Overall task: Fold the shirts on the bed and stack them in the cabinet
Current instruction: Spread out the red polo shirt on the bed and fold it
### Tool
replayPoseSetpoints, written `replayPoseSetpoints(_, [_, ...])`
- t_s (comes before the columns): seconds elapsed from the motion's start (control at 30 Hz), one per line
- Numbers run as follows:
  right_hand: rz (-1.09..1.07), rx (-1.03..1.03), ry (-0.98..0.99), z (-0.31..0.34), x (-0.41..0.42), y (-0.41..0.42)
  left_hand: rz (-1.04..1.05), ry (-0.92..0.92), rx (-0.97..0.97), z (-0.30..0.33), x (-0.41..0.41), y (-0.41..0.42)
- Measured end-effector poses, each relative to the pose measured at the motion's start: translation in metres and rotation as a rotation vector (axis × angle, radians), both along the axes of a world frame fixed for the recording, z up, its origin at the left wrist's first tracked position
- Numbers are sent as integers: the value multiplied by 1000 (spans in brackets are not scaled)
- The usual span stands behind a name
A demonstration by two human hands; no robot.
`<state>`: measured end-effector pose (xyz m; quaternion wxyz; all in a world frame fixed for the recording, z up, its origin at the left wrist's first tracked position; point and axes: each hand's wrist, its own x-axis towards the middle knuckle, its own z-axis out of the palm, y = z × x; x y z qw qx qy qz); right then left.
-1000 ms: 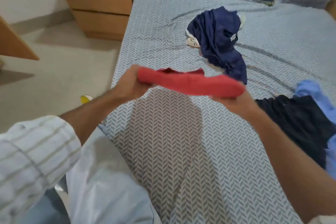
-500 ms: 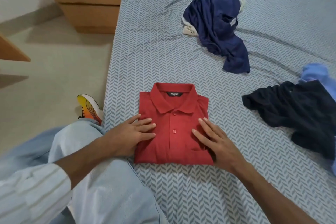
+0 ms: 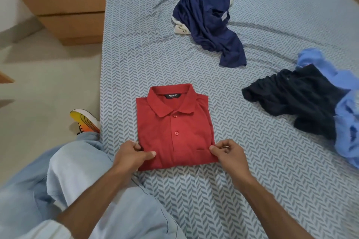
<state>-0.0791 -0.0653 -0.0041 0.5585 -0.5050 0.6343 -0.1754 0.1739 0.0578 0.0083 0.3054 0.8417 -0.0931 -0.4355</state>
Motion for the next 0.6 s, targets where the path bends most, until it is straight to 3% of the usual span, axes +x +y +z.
replayPoseSetpoints(0.33, [41,-239,127,9,11,-17,41,134,-22,-1,6,3])
replayPoseSetpoints(0.47, [103,76,94,27,44,-56,8,117,-18,1,5,3])
replayPoseSetpoints(0.6, [228,364,185,33,46,-68,-34,92,1,1,5,3])
